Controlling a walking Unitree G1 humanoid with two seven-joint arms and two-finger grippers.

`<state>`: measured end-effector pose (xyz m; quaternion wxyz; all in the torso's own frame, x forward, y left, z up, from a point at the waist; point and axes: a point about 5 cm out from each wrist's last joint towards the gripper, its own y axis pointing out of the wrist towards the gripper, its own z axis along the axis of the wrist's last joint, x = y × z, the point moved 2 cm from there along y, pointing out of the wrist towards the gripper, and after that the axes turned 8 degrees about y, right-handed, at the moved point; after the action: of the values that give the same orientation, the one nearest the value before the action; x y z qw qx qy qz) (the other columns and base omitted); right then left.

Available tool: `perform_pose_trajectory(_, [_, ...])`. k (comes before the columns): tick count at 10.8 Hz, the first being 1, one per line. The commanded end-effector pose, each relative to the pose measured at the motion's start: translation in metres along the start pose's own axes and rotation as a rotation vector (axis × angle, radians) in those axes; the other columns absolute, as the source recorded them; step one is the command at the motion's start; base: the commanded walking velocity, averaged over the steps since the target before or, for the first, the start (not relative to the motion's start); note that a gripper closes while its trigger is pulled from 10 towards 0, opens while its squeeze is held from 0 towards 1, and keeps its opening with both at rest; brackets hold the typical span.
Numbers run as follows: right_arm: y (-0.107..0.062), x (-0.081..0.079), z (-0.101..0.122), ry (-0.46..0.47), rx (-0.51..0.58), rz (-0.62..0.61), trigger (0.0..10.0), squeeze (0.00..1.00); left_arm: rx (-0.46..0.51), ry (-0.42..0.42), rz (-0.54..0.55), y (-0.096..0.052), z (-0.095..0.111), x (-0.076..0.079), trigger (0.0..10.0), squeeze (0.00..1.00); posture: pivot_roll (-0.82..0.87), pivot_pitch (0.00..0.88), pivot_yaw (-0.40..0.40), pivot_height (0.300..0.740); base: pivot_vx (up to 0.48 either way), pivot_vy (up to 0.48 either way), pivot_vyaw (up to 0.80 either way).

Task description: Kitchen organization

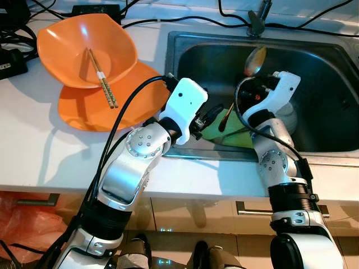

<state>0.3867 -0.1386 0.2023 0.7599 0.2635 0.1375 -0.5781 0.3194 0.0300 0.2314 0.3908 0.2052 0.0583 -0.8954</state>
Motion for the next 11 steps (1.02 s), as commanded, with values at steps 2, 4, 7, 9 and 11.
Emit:
perform_pose_trajectory(2, [-0.0078,0.0189,-0.0171,-0.036,-0.071,-0.08,10.0,0.0,0.009,0.013,-0.016,-0.0007,0.0058,0.0025,10.0,0.0,0.18,0.215,-0.046,0.74,0.0,0.0,0.0])
perform_pose_trajectory(4, [-0.0083,0.0197,-0.0156,-0.028,-0.063,-0.078,10.0,0.16,0.008,0.011,-0.017,-0.001,0.0055,0.0032,10.0,0.0,0.18,0.216,-0.047,0.74,0.0,0.0,0.0])
perform_pose_trajectory(7, [-0.0079,0.0184,-0.0141,-0.034,-0.054,-0.076,10.0,0.36,0.007,0.008,-0.021,-0.0021,0.0057,0.0049,10.0,0.0,0.17,0.22,-0.045,0.74,0.0,0.0,0.0])
perform_pose_trajectory(9, [-0.0075,0.0162,-0.0106,-0.037,-0.036,-0.066,10.0,0.0,0.007,0.006,-0.024,-0.0025,0.0054,0.0063,10.0,0.0,0.17,0.221,-0.042,0.74,0.0,0.0,0.0])
perform_pose_trajectory(11, [-0.0074,0.0135,-0.0101,-0.036,-0.032,-0.057,10.0,0.0,0.003,0.007,-0.03,-0.0033,0.0044,0.0085,10.0,0.0,0.17,0.22,-0.04,0.74,0.0,0.0,0.0])
